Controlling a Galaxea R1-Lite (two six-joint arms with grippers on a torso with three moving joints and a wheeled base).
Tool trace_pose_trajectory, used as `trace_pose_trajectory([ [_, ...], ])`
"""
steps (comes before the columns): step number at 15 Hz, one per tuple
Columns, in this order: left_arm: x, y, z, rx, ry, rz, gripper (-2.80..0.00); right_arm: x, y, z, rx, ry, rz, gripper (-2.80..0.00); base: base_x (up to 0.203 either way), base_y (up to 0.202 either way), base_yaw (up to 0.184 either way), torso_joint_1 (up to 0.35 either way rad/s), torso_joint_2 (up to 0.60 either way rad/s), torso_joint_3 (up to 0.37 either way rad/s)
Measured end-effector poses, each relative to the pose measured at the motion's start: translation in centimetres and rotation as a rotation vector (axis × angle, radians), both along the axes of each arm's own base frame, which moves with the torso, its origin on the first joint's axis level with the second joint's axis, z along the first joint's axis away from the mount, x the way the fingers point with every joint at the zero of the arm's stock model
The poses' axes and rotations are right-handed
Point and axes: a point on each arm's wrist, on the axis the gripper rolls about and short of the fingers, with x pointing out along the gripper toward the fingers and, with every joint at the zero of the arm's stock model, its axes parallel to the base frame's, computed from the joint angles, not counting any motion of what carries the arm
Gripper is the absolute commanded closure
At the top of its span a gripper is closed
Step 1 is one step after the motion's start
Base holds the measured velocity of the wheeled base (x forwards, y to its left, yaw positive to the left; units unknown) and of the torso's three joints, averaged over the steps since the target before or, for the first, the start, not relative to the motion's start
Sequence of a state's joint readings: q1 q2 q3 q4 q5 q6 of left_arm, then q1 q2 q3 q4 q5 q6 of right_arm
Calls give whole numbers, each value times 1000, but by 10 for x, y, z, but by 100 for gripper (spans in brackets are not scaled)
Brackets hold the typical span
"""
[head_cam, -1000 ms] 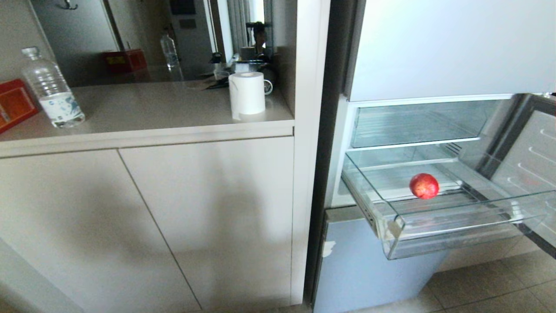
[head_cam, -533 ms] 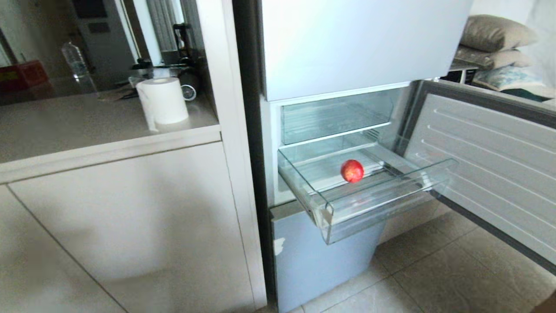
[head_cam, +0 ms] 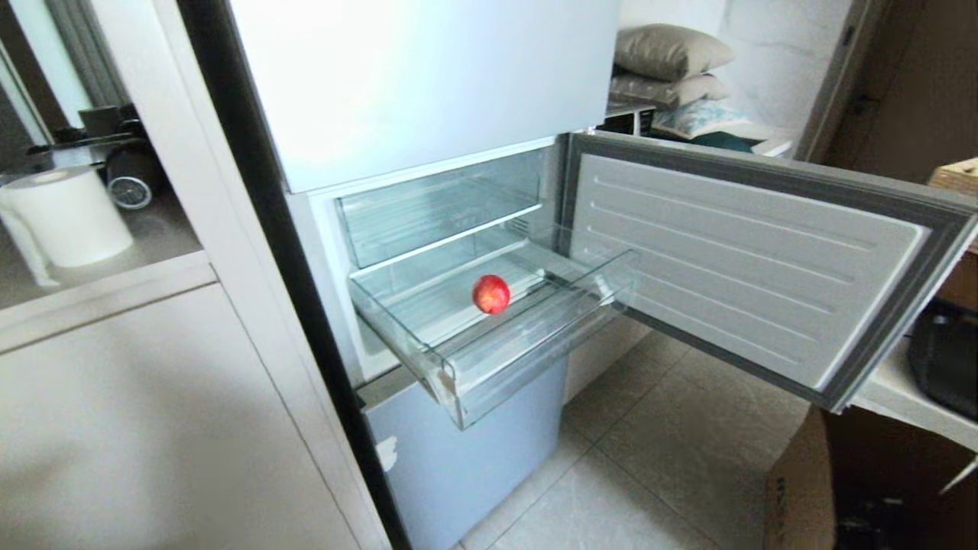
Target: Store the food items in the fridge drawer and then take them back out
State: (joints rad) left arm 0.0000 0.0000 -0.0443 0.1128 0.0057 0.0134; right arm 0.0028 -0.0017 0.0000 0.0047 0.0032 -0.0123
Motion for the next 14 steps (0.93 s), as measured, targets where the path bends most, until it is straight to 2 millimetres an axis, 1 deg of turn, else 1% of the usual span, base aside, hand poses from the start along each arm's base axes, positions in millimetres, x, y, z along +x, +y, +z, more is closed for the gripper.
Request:
trace_pose_trajectory([
  [2,0,0,0,0,0,0,0,0,0,0,1,1,-1,0,1,3,-99,-1,2,-3],
  [5,0,0,0,0,0,0,0,2,0,1,-3,21,-3,0,0,0,0,0,0,0],
  [7,0,0,0,0,0,-2,0,5,0,4,16,78,-27,0,0,0,0,0,0,0],
  [9,0,0,0,0,0,0,0,11,-1,26,51,108,-100,0,0,0,0,0,0,0],
  [10,0,0,0,0,0,0,0,17,-1,41,74,125,-155,0,0,0,0,0,0,0],
  [12,0,0,0,0,-1,0,0,36,-4,69,119,183,-278,0,0,0,0,0,0,0],
  [14,0,0,0,0,-1,0,0,62,-16,90,173,247,-417,0,0,0,0,0,0,0],
])
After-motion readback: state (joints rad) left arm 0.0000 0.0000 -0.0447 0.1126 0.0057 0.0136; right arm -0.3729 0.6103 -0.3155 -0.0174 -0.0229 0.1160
